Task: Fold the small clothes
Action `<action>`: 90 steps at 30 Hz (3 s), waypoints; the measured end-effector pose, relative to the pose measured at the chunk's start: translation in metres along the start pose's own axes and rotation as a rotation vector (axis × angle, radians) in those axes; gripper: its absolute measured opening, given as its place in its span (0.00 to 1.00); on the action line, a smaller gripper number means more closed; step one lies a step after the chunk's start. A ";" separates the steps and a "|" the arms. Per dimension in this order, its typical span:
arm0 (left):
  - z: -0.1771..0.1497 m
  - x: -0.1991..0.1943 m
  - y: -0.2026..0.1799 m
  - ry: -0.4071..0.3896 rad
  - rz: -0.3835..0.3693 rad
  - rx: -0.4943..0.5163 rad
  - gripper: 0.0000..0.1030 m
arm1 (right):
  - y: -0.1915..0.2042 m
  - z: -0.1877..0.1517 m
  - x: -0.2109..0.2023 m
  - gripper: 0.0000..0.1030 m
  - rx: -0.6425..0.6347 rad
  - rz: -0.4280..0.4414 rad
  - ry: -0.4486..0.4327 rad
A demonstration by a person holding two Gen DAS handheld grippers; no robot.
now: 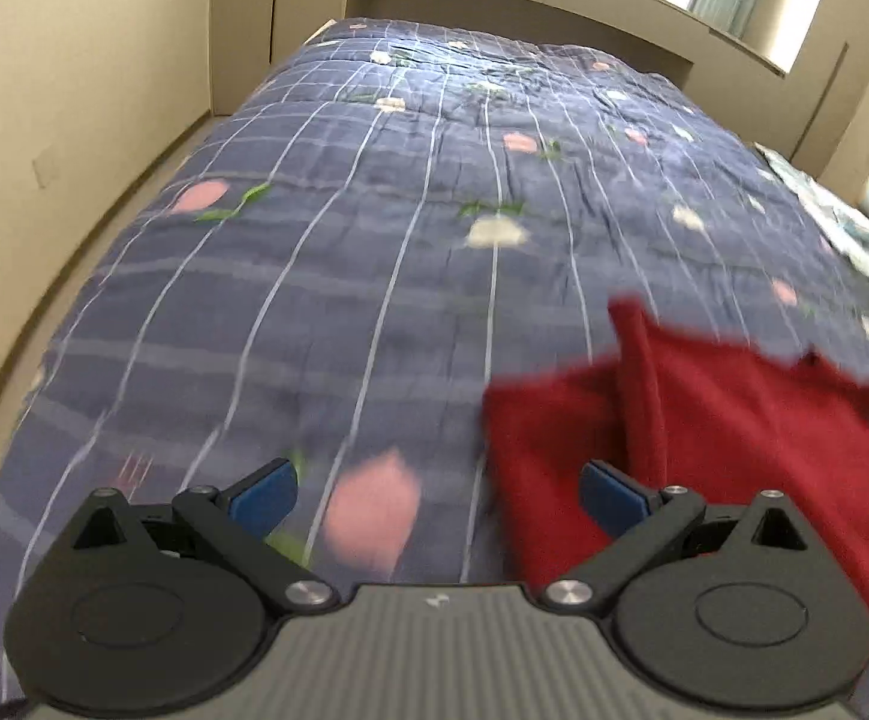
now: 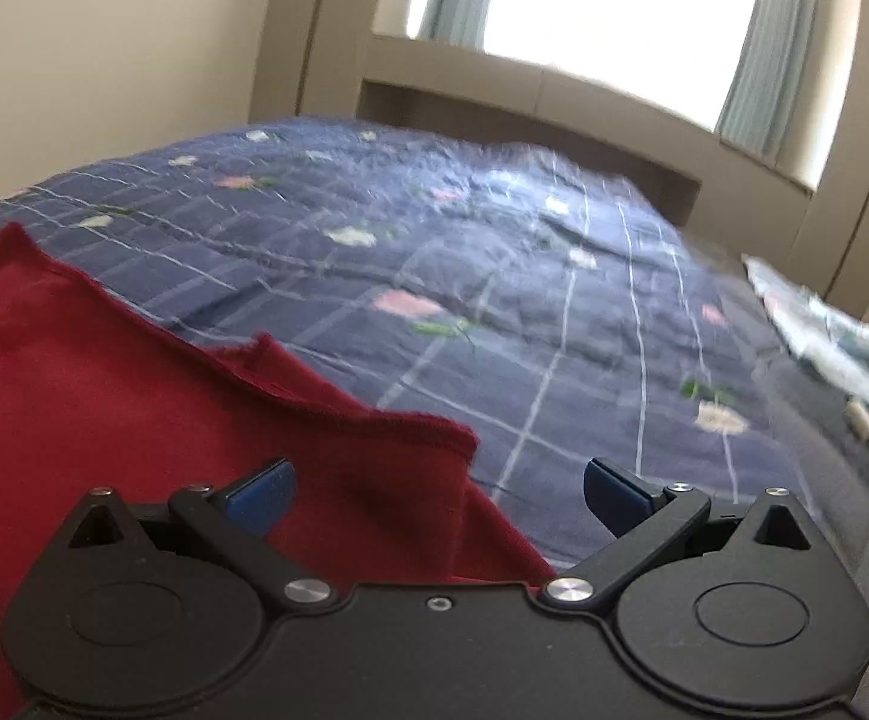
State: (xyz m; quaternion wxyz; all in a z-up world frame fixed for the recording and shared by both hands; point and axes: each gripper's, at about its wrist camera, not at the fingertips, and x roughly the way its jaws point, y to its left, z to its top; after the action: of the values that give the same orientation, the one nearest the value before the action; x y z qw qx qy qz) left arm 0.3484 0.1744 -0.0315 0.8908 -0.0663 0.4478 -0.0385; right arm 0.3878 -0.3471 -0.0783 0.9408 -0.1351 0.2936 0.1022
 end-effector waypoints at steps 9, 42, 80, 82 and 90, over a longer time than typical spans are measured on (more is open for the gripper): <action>-0.058 -0.014 -0.008 -0.061 -0.190 -0.006 0.86 | 0.060 0.006 -0.056 0.99 -0.060 0.084 -0.064; -0.085 -0.028 -0.007 -0.106 -0.208 -0.323 0.87 | 0.113 -0.029 -0.092 0.99 0.041 -0.049 -0.120; -0.126 -0.027 -0.082 -0.162 0.012 -0.297 0.99 | 0.164 -0.043 -0.071 0.99 0.028 0.000 -0.063; -0.125 -0.027 -0.083 -0.158 0.016 -0.292 0.99 | 0.164 -0.043 -0.071 0.99 0.028 0.000 -0.063; -0.126 -0.032 -0.079 -0.160 -0.043 -0.330 0.91 | 0.164 -0.043 -0.071 0.99 0.029 0.000 -0.064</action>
State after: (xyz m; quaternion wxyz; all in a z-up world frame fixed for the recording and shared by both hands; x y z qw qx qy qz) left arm 0.2277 0.0894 -0.0688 0.8996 -0.2243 0.3742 0.0217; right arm 0.2629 -0.2141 -0.1032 0.9516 -0.1180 0.2647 0.1022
